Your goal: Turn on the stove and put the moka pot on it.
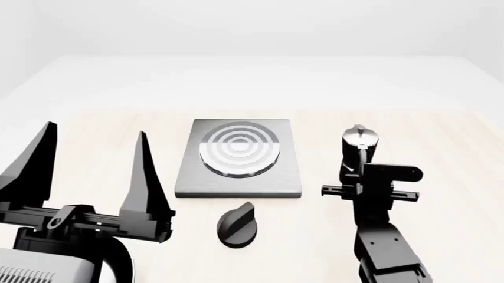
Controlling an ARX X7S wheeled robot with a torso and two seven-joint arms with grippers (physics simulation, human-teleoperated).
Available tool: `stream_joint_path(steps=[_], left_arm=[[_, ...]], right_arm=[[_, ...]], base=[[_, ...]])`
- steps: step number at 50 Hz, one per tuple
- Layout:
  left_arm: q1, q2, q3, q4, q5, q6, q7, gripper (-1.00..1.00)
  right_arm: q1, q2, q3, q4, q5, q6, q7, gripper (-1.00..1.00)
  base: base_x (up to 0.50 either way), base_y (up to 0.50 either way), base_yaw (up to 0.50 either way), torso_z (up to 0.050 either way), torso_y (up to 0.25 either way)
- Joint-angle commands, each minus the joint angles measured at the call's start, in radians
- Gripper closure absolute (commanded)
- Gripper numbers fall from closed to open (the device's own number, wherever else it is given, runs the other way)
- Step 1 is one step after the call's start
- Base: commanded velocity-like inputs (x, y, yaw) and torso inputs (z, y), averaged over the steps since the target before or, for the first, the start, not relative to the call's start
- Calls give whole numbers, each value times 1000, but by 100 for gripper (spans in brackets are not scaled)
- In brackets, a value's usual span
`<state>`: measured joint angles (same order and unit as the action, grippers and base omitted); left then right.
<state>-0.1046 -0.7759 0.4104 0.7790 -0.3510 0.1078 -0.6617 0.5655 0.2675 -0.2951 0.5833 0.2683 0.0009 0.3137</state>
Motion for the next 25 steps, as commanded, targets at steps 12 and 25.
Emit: stream_joint_path(steps=[12, 25], left_arm=[[17, -6, -13, -3, -7, 24, -2, -100], [11, -7, -13, 3, -12, 10, -4, -100]], right_arm=[[172, -17, -47, -107, -77, 115, 23, 100], [394, -89, -69, 245, -97, -76, -70, 100]], base=[[0, 0, 0, 0, 1], [0, 0, 0, 0, 1]])
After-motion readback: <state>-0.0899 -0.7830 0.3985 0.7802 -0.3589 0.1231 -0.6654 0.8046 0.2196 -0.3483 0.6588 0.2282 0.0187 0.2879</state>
